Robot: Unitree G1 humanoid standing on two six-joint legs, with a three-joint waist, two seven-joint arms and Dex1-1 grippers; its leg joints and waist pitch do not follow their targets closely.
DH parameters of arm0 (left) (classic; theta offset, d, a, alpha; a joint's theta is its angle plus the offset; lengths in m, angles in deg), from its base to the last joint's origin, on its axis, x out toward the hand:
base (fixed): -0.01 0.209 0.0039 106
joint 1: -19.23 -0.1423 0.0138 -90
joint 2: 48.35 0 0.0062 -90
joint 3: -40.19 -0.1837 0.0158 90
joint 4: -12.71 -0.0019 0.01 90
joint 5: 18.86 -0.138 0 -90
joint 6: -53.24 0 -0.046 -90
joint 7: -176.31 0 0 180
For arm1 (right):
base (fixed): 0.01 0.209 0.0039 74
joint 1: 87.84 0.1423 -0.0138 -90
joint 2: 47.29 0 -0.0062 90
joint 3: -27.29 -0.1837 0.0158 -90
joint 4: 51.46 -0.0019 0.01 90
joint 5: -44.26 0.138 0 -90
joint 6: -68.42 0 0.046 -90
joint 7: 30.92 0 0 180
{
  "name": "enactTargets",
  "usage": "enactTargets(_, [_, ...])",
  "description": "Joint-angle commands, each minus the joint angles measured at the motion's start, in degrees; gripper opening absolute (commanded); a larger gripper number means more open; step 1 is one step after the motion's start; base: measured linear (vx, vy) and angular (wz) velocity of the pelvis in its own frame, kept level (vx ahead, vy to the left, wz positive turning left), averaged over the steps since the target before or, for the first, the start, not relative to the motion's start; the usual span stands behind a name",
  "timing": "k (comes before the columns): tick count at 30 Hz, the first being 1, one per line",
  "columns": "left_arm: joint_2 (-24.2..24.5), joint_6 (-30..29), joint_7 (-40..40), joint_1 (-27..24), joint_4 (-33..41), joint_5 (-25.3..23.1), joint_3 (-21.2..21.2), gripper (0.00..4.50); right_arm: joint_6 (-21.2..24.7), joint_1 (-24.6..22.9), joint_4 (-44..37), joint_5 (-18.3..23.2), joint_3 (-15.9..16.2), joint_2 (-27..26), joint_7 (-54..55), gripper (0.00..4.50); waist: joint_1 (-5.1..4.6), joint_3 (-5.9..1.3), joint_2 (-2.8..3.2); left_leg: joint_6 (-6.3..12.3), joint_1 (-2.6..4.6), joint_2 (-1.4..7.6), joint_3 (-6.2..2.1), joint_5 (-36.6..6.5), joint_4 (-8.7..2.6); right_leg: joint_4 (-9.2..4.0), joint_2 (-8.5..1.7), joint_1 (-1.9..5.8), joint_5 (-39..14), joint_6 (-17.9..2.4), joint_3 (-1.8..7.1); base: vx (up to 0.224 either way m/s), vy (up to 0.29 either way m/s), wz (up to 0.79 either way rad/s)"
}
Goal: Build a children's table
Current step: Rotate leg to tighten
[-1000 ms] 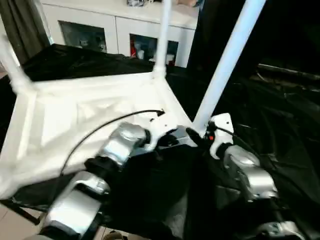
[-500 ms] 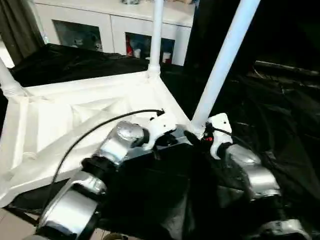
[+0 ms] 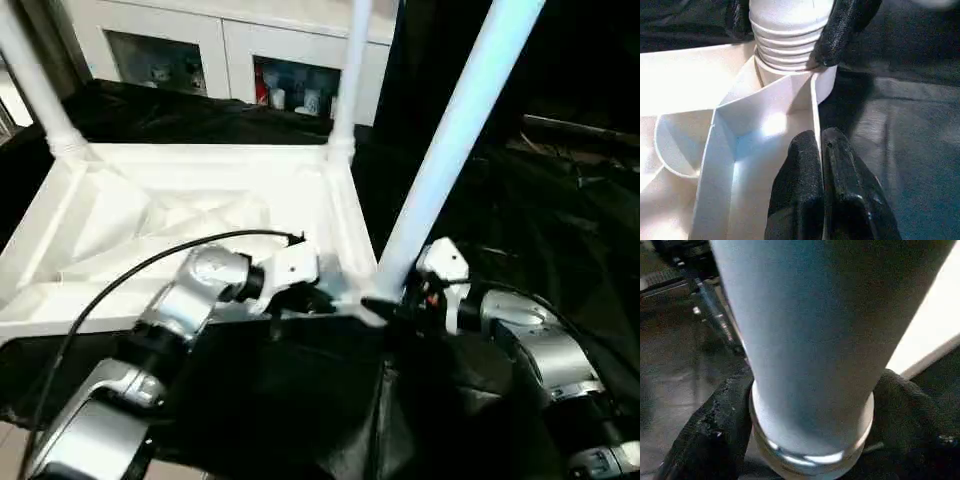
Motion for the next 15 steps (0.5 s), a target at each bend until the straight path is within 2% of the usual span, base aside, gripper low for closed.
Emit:
enactTargets(1, [0.3, 0.8, 3.0, -0.7, 0.4, 0.6, -1.5, 0.00, -0.6, 0.5, -0.8, 0.2, -0.9, 1.2, -0.1, 3.54, -0.08, -3.18, -0.02, 1.54, 1.28, 2.39, -0.52, -14.1, -3.41, -4.25, -4.42, 1.93, -9.0, -13.1, 2.44, 0.000, 0.000, 0.00])
enactTargets(2, [0.3, 0.8, 3.0, -0.7, 0.4, 0.6, -1.5, 0.00, -0.6, 0.5, -0.8, 0.2, -0.9, 1.2, -0.1, 3.54, -0.06, -3.20, 0.00, 1.35, 1.31, 2.40, -0.53, -14.2, -3.43, -4.27, -4.43, 1.91, -9.4, -12.9, 2.44, 0.000, 0.000, 0.00])
enactTargets(4, [0.4, 0.7, 2.9, -0.6, 0.4, 0.6, -1.4, 0.00, -0.5, 0.4, -0.7, 0.5, -0.8, 0.7, -0.2, 3.20, -0.12, -3.23, -0.14, 1.08, 1.28, 2.38, -0.55, -14.1, -3.44, -4.29, -4.38, 1.89, -9.8, -12.6, 2.45, 0.000, 0.000, 0.00])
enactTargets(7, [0.4, 0.4, 2.7, -0.7, 0.6, 0.6, -1.4, 0.00, -0.4, 0.1, -0.6, 0.6, -0.8, 0.2, -0.5, 2.94, -0.08, -3.34, -0.14, 1.30, 1.15, 2.31, -0.54, -12.7, -3.34, -4.12, -4.36, 1.98, -8.1, -12.5, 2.46, 0.000, 0.000, 0.00])
enactTargets(9, [0.4, 0.2, 2.8, -0.8, 1.0, 0.7, -1.3, 0.00, -0.4, -0.1, -0.6, 0.7, -0.7, 0.1, -0.7, 2.86, -0.08, -3.38, -0.14, 1.52, 1.12, 2.28, -0.51, -12.3, -3.28, -4.03, -4.34, 2.01, -7.3, -12.7, 2.45, 0.000, 0.000, 0.00])
enactTargets(10, [0.4, 0.1, 2.9, -0.9, 1.0, 0.7, -1.3, 0.00, -0.4, -0.1, -0.6, 0.8, -0.6, 0.1, -0.7, 2.86, -0.07, -3.35, 0.06, 1.49, 1.14, 2.29, -0.52, -12.4, -3.28, -4.02, -4.35, 1.98, -7.3, -12.8, 2.46, 0.000, 0.000, 0.00])
enactTargets(15, [0.4, 0.1, 2.2, -0.7, 0.6, 0.5, -1.1, 0.00, -0.2, -0.1, 0.2, -0.1, -0.9, -0.5, 1.6, 2.76, -0.13, -3.41, -0.01, 1.50, 1.13, 2.23, -0.49, -12.1, -3.24, -3.98, -4.29, 2.05, -6.7, -13.0, 2.42, 0.000, 0.000, 0.00])
